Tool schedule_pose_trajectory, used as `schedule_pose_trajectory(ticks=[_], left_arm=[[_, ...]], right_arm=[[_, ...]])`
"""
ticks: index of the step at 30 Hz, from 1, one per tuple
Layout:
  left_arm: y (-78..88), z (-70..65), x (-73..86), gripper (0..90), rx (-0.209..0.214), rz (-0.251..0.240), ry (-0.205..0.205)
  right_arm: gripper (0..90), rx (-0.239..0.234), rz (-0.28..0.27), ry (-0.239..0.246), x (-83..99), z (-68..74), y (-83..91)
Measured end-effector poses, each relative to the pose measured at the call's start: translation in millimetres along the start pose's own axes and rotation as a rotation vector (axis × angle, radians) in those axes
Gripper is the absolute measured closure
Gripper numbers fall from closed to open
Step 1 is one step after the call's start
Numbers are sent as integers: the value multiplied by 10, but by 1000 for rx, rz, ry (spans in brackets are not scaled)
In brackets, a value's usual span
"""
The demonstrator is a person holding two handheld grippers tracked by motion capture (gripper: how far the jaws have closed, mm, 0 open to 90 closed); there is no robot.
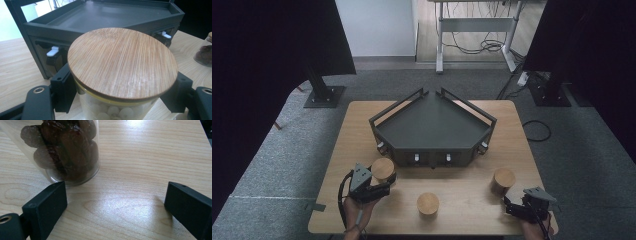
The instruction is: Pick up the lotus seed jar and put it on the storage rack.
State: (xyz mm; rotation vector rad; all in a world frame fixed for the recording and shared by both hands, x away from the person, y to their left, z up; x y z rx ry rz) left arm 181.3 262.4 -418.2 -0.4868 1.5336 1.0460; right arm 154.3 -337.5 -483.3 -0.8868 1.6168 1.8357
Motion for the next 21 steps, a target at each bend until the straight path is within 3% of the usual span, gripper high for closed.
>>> schedule_pose_trajectory(ticks=[21], left_arm=[[-71,50,-143,252,9,-5,-10]], right_arm=[[36,-1,-1,0,2,-3,0]])
Point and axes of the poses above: each handheld gripper's, and its own axes: y roughly backward along the jaws, x roughly out of its underside, z roughly to its left, the point moved 1 cm from there along -y, roughly forward along the jaws, and after that the axes turned 4 degrees about -y, right-handed, at the moved point
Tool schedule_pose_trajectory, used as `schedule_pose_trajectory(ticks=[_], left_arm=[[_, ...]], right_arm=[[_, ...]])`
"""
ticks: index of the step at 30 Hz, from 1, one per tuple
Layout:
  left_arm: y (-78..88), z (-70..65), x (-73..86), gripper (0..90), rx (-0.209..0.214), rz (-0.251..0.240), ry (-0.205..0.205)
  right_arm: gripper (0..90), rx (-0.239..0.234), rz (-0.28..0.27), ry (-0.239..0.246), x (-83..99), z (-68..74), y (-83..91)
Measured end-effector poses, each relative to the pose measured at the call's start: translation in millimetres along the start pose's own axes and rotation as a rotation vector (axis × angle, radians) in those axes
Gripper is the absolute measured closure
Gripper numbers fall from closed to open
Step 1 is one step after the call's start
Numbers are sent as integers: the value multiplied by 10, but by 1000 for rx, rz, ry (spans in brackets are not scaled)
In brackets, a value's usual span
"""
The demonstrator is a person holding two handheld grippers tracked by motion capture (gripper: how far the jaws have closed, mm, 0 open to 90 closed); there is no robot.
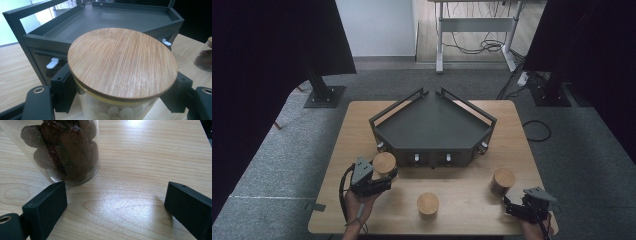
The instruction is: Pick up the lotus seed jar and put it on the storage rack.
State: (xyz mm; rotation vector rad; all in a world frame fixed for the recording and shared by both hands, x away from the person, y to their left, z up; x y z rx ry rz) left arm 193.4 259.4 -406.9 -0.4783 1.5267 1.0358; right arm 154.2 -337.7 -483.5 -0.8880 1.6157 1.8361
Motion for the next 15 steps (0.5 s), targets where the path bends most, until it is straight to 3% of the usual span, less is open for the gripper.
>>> schedule_pose_trajectory(ticks=[15], left_arm=[[-28,52,-59,252,-3,1,0]], right_arm=[[36,-1,0,0,1,-2,1]])
Point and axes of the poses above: each handheld gripper's, and its own axes: y roughly backward along the jaws, x roughly out of its underside, z roughly to its left, the point moved 1 cm from there along -y, roughly forward along the jaws, and after that the axes turned 4 degrees about -y, right-handed, at the moved point
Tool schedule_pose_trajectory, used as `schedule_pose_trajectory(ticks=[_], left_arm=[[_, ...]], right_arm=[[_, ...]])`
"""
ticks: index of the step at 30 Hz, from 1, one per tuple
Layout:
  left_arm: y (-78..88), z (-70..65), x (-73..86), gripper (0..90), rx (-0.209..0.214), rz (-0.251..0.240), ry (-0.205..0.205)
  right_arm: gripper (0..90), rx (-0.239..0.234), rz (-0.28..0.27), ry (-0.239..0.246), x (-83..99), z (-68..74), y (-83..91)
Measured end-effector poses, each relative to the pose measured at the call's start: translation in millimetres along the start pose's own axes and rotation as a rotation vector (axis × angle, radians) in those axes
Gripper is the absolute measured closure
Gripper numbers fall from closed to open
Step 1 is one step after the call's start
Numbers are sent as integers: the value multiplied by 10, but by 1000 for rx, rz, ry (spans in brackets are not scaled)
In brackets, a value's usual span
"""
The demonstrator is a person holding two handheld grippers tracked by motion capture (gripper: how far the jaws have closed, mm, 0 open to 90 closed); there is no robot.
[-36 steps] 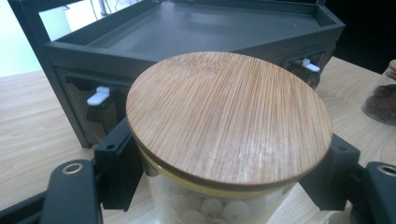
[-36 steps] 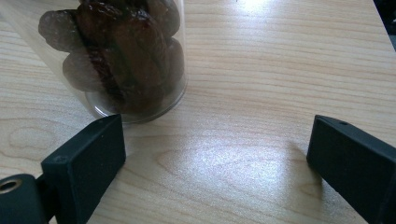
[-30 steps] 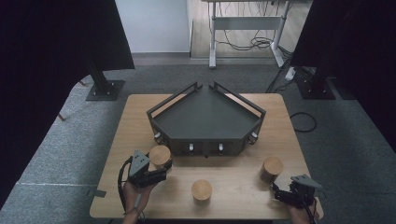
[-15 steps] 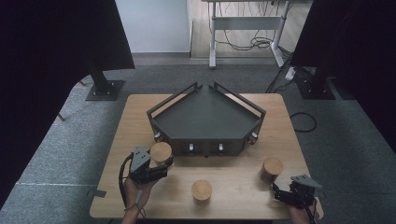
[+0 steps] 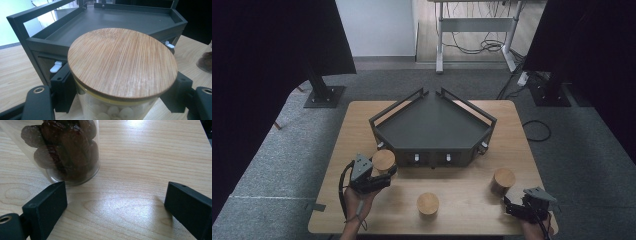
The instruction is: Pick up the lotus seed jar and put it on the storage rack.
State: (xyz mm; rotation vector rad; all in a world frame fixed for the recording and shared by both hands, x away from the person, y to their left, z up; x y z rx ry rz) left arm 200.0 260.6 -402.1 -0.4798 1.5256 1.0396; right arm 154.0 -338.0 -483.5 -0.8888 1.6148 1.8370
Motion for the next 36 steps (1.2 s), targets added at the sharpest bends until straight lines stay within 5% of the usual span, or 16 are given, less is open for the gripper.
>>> schedule_pose_trajectory(ticks=[36], left_arm=[[-128,120,-249,253,-11,11,-5]], right_arm=[[36,-1,0,2,2,-2,1]])
Point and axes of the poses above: each handheld gripper's, and its own axes: y roughly backward along the jaws, x roughly out of its underside, z roughly to its left, the point moved 1 cm from there along -y, roughly forward along the jaws, and after that the axes turned 4 degrees about -y, right-handed, at the moved point
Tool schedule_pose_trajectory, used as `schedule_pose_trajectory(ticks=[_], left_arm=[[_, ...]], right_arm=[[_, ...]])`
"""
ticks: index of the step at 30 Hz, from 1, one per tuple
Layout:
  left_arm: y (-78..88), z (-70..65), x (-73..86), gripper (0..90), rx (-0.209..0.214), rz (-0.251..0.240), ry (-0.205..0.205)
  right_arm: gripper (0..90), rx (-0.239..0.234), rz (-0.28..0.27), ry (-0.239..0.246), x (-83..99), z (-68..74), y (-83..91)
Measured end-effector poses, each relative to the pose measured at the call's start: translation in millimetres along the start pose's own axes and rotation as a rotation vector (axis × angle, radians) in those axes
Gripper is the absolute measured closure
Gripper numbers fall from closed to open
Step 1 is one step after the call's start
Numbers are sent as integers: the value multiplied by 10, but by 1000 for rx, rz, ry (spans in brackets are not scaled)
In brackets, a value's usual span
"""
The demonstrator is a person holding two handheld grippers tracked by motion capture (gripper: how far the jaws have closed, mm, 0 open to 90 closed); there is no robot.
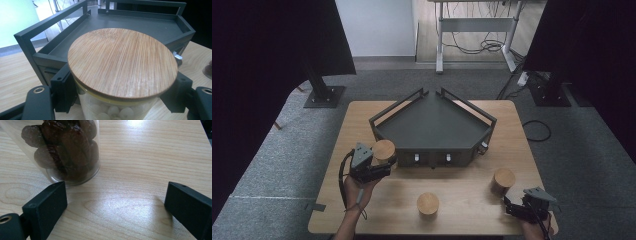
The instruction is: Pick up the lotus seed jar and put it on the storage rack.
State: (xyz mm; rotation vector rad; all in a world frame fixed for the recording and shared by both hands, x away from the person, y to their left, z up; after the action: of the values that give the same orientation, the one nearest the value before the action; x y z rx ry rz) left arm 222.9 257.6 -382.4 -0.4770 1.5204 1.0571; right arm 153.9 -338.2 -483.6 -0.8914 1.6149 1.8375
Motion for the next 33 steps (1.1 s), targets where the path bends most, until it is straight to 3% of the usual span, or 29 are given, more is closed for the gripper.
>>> schedule_pose_trajectory(ticks=[33], left_arm=[[-124,47,-200,253,-6,-1,-5]], right_arm=[[36,0,0,-2,-1,2,-1]])
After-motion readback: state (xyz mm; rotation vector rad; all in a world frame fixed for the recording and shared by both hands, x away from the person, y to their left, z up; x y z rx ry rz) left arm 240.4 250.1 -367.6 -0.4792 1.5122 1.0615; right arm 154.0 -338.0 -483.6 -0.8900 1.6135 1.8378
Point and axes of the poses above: each handheld gripper's, and its own axes: y roughly backward along the jaws, x roughly out of its underside, z roughly to its left, the point moved 1 cm from there along -y, roughly forward along the jaws, and after that the axes turned 4 degrees about -y, right-handed, at the moved point
